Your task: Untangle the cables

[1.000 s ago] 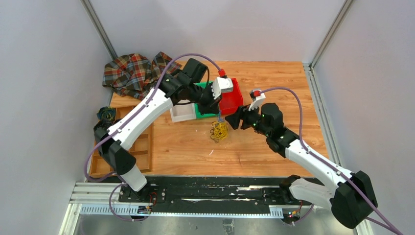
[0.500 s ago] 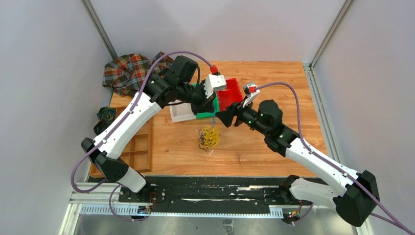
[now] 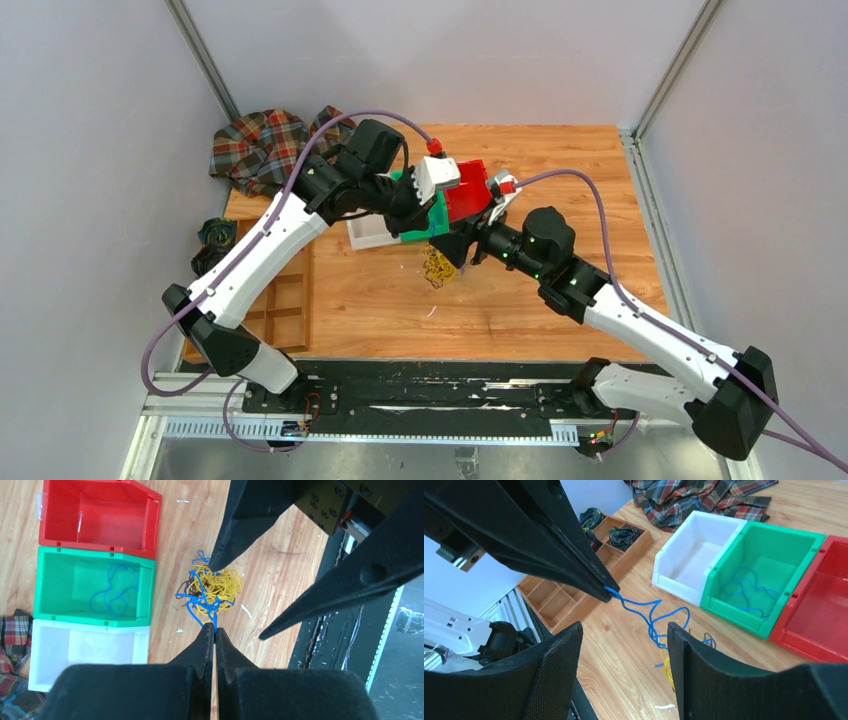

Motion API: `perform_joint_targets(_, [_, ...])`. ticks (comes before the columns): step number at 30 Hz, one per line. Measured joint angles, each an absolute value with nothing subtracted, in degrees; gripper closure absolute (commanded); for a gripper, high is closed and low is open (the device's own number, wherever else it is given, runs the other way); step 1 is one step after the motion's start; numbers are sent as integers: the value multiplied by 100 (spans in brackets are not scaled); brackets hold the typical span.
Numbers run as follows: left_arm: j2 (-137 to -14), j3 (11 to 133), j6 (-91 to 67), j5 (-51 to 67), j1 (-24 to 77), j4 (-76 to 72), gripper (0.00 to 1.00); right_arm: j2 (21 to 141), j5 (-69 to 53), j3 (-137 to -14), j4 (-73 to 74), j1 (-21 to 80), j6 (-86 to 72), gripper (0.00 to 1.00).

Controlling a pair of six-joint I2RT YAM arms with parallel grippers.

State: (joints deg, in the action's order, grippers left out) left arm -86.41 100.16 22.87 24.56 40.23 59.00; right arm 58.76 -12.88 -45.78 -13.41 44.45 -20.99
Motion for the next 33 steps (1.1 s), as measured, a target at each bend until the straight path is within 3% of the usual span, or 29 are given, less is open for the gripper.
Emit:
perform_joint_targets(16, [-8350, 10005, 1981, 2460, 4034, 6040, 99, 6700, 154, -4934, -1474, 4768, -1944, 41])
perform_joint_targets(25, [-8329, 10005, 1876, 2766, 4038, 6215, 99, 6805, 314, -5035, -1734, 4805, -1957, 41])
perform_joint_targets(33, [-8320, 10007, 1922, 2602, 4062, 6267, 99, 6351, 545, -4582, -1636, 4825, -1988, 33])
